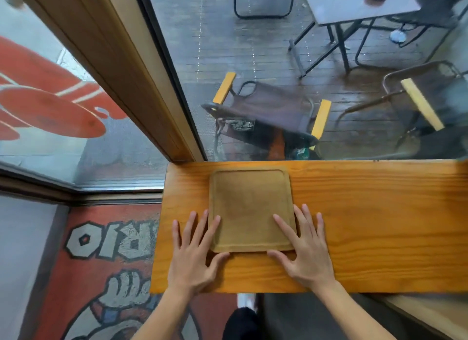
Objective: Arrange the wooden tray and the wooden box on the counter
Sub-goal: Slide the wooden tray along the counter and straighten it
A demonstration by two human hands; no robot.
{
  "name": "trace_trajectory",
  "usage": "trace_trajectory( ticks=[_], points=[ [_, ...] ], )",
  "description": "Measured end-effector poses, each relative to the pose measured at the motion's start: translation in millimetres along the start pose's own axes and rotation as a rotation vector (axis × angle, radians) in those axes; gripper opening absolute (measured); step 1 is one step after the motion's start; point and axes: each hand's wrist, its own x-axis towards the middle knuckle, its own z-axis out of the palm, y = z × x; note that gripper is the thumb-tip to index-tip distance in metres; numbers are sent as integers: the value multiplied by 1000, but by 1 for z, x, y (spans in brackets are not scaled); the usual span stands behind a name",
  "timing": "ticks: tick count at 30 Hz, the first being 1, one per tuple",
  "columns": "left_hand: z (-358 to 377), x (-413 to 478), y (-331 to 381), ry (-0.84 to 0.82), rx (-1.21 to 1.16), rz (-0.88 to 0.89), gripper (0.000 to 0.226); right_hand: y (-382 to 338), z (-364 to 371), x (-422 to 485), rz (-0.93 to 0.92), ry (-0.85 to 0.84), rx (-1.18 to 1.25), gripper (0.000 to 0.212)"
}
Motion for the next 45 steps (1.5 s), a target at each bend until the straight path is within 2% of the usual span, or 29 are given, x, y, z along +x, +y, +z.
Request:
trace_trajectory(
  ticks=[14,28,45],
  points=[
    [-2,0,2,-7,6,-28,67,1,0,3,82,-34,24,75],
    [0,0,0,-84,74,-13,67,-4,-4,4,106,-59,12,74],
    [-8,2,4,-107,38,-27,65,-3,-3,5,104,-56,-6,74]
  ],
)
